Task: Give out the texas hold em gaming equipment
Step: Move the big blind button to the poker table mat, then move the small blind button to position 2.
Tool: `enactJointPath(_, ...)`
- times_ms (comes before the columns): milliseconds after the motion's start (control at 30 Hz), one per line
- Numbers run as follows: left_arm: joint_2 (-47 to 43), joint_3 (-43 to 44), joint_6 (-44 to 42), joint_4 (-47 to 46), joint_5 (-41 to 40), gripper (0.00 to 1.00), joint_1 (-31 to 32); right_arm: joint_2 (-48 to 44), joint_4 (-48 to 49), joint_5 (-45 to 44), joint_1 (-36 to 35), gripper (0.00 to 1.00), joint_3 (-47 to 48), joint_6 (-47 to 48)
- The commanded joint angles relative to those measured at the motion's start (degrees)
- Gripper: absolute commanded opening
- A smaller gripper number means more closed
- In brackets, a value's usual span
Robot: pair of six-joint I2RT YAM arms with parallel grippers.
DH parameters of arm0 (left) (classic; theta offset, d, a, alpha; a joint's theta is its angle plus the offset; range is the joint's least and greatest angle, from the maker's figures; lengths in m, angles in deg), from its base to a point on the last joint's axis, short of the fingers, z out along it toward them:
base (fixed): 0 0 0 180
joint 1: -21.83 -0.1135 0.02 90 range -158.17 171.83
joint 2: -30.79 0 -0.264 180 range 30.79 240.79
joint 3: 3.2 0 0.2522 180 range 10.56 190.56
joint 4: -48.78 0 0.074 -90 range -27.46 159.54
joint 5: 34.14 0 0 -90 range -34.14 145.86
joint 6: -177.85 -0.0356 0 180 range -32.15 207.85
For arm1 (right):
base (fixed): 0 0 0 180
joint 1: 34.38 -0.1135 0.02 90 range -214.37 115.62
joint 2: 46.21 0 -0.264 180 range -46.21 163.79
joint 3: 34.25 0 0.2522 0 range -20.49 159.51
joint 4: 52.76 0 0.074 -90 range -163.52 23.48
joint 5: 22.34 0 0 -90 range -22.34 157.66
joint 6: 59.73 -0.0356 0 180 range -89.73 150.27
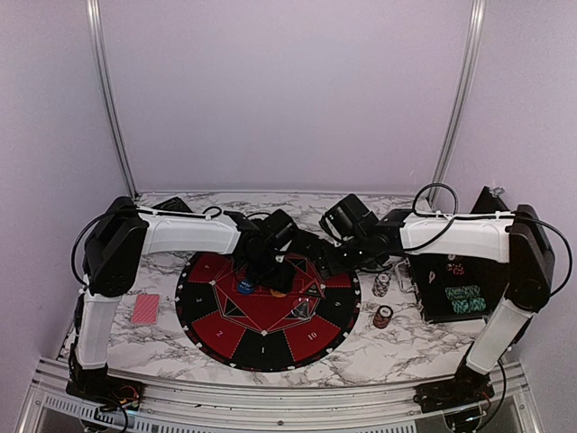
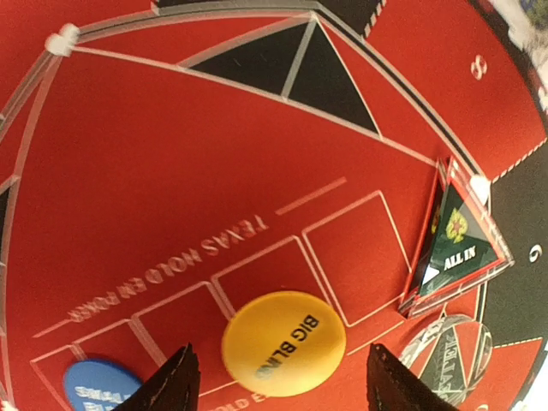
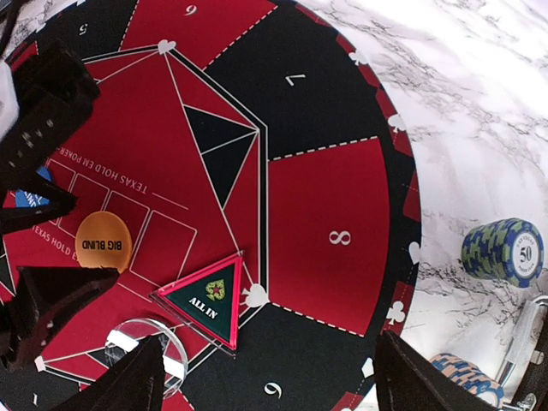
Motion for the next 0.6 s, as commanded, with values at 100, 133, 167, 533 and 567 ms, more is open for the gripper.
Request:
enactJointPath(100,-7.3,-2.2,-2.0,2.1,-3.3,0.68,-4.4,-1.5,-1.1,-0.7,0.4,0.82,1.4,-1.2)
enactJointPath(133,-7.2,-2.8,-2.2,2.2,-3.5,0.67,-5.0,-1.4,-1.1,-0.5,0.4,0.82,1.5,-1.1)
enactJointPath(167,-7.1,-3.4,-2.4,2.2,-3.6,0.66,-5.6,-1.3,-1.2,-0.4,0.4,0.82,1.6,-1.2)
enactJointPath(533,-2.8,-4.7,-3.8,2.1,-3.4,0.6,-8.8,-1.1,-1.0,-0.1,0.4,0.81,2.2,-1.2)
enactJointPath(567,-2.5,-4.6,-3.7,2.1,-3.1,0.6,-8.9,-1.2,-1.0,-0.1,0.5,0.81,2.1,-1.3)
